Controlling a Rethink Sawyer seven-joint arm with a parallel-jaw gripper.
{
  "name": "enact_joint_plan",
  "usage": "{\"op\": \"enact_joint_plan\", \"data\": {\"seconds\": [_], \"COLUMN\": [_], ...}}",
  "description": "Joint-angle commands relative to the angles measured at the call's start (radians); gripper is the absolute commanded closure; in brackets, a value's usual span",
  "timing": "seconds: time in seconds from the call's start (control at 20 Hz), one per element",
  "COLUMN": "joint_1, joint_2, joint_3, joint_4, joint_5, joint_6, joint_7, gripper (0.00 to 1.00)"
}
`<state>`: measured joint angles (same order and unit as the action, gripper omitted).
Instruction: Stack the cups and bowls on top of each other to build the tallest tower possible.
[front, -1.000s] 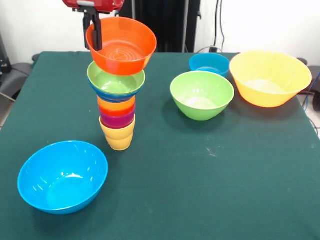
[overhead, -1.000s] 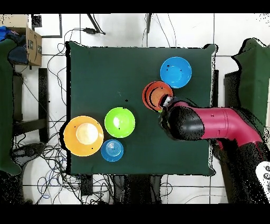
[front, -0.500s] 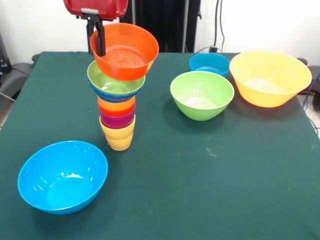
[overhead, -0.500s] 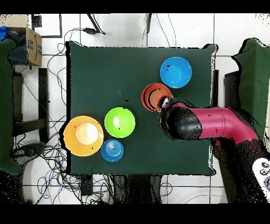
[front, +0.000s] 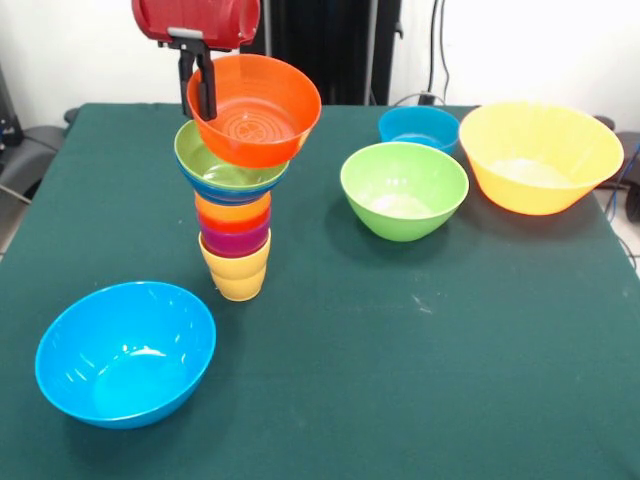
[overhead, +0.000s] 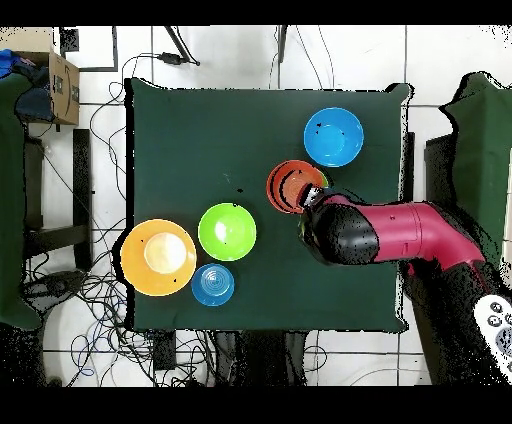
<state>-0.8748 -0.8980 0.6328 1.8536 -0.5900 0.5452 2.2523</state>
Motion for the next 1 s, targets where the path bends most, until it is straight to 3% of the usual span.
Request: {"op": "enact_joint_plan", "data": {"seconds": [0.05, 1.0], "joint_1": [0.004, -0.017], "joint_2": [0.046, 0.066], "joint_3": [0.044, 0.050], "joint_4": [0.030, 0.034], "joint_5": [-0.064, -0.097], "joint_6": [-0.040, -0.068], "joint_7": [-0.157, -0.162], "gripper": [1.00, 1.00]}}
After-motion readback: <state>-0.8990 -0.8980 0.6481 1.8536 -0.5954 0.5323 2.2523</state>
